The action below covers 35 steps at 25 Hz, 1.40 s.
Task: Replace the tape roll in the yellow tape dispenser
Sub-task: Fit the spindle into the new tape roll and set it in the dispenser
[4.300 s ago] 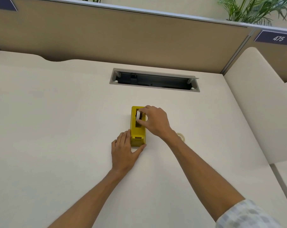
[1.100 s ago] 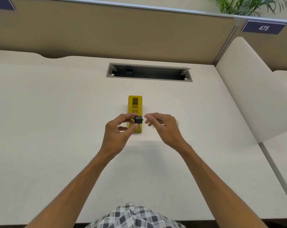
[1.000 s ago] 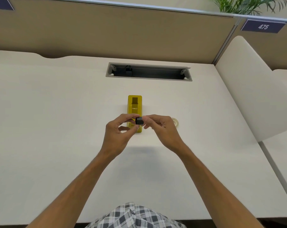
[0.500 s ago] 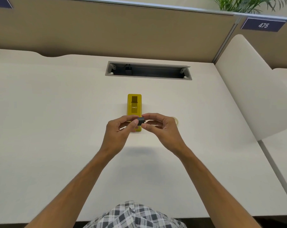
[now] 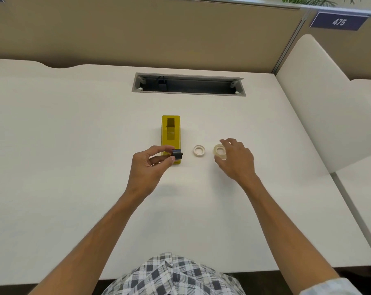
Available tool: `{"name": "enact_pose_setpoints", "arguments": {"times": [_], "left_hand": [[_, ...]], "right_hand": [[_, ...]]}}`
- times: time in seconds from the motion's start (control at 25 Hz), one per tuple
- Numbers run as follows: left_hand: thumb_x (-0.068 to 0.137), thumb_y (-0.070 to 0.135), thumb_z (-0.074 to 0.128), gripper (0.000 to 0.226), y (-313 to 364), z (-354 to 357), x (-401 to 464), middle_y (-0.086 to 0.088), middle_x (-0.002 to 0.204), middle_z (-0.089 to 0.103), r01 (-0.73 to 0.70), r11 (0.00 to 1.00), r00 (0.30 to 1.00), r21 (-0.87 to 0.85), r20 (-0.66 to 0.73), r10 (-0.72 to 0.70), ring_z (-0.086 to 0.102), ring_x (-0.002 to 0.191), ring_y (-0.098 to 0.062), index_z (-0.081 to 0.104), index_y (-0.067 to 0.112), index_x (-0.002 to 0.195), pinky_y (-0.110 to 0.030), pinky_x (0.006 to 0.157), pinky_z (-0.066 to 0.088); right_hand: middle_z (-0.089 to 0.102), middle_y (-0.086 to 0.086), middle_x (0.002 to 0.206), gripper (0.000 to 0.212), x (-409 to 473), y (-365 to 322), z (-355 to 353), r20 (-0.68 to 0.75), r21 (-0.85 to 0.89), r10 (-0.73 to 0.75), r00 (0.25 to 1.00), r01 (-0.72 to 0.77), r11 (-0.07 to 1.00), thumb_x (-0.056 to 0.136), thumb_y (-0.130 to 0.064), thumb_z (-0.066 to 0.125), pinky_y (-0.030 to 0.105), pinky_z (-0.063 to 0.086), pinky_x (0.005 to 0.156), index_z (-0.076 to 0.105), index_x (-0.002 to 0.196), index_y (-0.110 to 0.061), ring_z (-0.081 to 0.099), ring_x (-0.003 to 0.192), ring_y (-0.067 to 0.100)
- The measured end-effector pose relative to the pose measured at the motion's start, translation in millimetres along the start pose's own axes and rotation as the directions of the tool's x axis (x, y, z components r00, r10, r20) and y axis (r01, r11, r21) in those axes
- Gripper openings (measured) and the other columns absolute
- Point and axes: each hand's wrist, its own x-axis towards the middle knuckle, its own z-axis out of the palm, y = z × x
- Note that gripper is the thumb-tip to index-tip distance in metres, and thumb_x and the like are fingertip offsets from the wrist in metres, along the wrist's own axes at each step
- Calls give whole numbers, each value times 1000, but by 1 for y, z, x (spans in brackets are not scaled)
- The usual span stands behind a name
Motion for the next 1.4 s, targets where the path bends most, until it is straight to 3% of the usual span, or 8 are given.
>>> {"name": "enact_pose_setpoints", "arguments": {"times": [0.12,0.28,0.4,0.56,0.76,0.92,1.4], "left_hand": [[82,4,71,23,1,-1,0,8,95,76,7,1000,1000,9,-1,-7,73,89,-10,73,17,101,-9,74,49],[82,4,70,23,1,-3,-1,8,92,77,14,1000,1000,7,9,-14,73,90,-10,72,17,101,-10,75,50],[82,4,70,23,1,-4,-2,9,92,77,14,1000,1000,20,6,-14,73,90,-9,72,18,101,-10,75,50],[82,7,72,21,1,-5,-1,11,92,76,12,999,1000,29,-1,-12,73,89,-9,73,19,99,-9,74,49],[81,8,73,21,4,-2,0,4,98,76,-15,998,1000,69,-1,15,71,93,-9,74,18,100,-12,76,51],[82,9,73,22,6,2,-2,7,99,75,-34,995,999,96,12,33,70,94,-6,74,20,101,-11,78,51],[82,8,72,25,8,6,-7,6,99,75,-77,992,995,100,68,71,70,94,-8,73,17,106,-15,77,53]], "right_hand": [[41,5,146,63,13,13,12,138,-92,24,990,-11,996,92,-51,51,42,41,94,35,143,-19,45,125,28],[53,3,135,50,20,16,16,110,-65,-24,994,31,997,92,-48,53,40,42,88,47,133,-21,51,116,28],[64,1,117,40,17,12,10,29,192,38,999,-43,980,85,-46,62,39,48,82,60,117,-23,59,102,26],[68,-15,104,36,1,0,-1,2,656,134,991,-103,748,75,-41,73,24,48,76,65,107,-29,63,91,6],[72,-13,103,34,-20,-21,-23,60,916,18,998,-63,396,74,-25,80,20,52,77,70,106,-27,68,91,5],[72,-3,109,37,-37,-34,-40,69,959,-115,991,-34,282,75,-19,81,25,55,85,69,110,-23,69,97,14],[72,-2,109,41,-54,-57,-54,59,965,-233,971,4,263,75,-20,83,25,56,82,68,113,-23,69,100,14]]}}
